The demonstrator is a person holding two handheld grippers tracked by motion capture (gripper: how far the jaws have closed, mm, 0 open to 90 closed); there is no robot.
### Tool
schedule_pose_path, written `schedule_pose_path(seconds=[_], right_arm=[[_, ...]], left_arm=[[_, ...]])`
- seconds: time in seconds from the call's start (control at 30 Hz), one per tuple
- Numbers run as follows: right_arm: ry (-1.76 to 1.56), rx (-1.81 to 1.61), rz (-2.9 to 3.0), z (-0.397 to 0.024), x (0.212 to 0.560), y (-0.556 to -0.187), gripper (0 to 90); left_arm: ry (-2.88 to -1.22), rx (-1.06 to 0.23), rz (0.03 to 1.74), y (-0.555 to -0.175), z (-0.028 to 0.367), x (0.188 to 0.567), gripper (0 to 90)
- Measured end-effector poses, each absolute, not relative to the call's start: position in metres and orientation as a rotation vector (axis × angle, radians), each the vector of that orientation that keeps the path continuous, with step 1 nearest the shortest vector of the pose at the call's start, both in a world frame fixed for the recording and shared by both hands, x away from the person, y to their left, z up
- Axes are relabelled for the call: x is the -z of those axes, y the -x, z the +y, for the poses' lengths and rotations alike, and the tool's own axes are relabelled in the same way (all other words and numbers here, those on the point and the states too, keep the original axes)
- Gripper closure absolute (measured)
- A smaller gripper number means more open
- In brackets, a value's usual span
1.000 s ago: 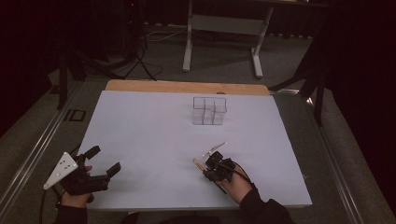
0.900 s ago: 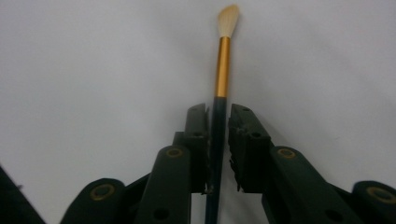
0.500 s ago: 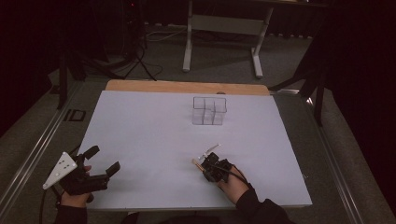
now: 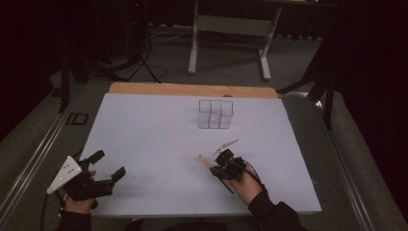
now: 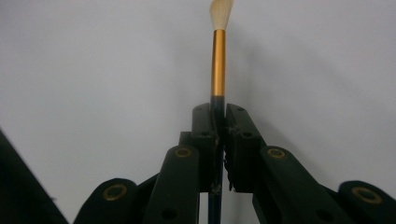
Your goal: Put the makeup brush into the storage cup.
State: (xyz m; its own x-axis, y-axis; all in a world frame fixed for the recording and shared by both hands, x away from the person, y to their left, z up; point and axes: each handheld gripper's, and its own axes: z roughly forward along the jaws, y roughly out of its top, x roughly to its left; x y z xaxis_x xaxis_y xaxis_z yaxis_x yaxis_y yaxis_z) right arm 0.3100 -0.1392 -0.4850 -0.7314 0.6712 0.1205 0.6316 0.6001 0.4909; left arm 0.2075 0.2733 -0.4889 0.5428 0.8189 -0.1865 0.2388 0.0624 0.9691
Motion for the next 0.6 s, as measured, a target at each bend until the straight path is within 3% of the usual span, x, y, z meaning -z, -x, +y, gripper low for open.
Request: schedule_pose_path(seconds=[0.6], right_arm=[[-1.273,-1.284,2.585,-0.179,0.467,-0.324,83.1]], left_arm=[[-1.527,-0.468,0.921,-0.213,0.249,0.484,0.0]])
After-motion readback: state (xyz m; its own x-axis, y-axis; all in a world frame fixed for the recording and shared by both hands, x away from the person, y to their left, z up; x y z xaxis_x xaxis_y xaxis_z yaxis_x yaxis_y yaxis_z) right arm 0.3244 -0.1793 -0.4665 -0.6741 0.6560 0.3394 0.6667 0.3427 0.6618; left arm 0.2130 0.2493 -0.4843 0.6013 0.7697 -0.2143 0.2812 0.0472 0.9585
